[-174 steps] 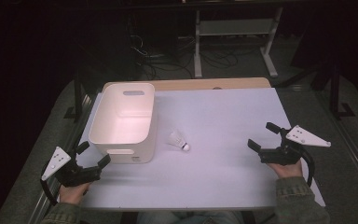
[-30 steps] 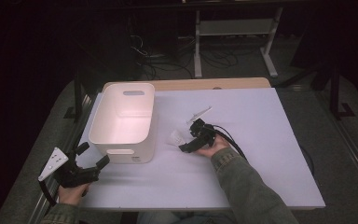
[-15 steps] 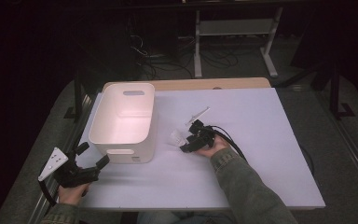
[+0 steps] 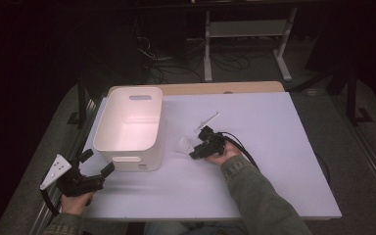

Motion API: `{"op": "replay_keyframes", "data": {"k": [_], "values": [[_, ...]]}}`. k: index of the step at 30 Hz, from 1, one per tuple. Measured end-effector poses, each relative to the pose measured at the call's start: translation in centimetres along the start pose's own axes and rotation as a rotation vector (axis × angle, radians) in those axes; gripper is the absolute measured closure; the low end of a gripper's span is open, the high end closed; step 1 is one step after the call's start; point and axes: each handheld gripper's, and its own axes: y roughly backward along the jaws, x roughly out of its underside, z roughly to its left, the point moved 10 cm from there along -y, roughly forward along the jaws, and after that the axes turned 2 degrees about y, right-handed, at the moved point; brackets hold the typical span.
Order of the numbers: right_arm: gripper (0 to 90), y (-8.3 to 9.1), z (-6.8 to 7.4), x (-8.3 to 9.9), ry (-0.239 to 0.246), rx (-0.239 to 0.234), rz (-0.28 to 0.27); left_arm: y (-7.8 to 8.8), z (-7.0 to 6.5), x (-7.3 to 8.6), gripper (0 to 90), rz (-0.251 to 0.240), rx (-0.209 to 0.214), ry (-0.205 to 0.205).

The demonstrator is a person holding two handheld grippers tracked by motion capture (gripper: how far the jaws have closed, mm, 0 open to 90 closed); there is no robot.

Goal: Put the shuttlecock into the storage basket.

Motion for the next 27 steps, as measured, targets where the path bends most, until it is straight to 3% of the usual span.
{"op": "replay_keyframes", "data": {"k": [9, 17, 27], "values": [[63.6, 0.8, 0.0, -0.5, 0.018, -0.012, -0.037, 0.0, 0.0, 0.0, 0.0, -0.002, -0.002, -0.002], [63.6, 3.1, 0.7, -2.0, 0.009, -0.031, -0.094, 0.0, 0.0, 0.0, 0.0, -0.004, -0.002, -0.001], [63.5, 4.6, 2.3, -3.8, 0.039, -0.018, -0.087, 0.1, 0.0, 0.0, 0.0, -0.004, -0.003, 0.001]]}}
